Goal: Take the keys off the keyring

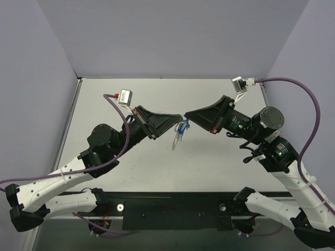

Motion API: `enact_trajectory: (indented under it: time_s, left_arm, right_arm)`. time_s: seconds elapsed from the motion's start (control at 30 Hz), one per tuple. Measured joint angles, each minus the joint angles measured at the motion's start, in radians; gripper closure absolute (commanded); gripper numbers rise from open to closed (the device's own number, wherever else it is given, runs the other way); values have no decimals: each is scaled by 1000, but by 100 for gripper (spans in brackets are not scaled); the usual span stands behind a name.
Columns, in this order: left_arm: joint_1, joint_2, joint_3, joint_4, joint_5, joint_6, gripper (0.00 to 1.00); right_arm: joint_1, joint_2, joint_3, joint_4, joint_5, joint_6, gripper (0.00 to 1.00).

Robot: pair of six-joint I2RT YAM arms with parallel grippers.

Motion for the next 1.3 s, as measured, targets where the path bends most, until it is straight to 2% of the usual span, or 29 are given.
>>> enact_trajectory:
  time_s: [0.17,0.33,0.6,0.83,1.0,1.2,1.3]
  left_arm:
    - [0,1,32,-60,8,24,100]
    - [-13,-5,-5,-28,-35,12,100]
    - [-73,-8,-76,60,-212,-8,100]
    - [-135,5,-88,140,-356,-26,100]
    - [-169,5,-93,146,-446,-24,100]
    - [-171,-9,-86,56,-474,-4,79]
    - [-171,-31,-85,-11,-475,11,73]
  right_arm:
    - [6,-11,-1,-16,13,-17,100]
    - [17,-16,-28,-10,51,-9,100]
    - [82,-48,-142,93,225,45,100]
    - [150,-41,-147,142,357,48,100]
    - [164,-35,-147,144,392,48,100]
    - [164,-29,-145,112,404,45,100]
    - [171,-20,-141,92,394,45,100]
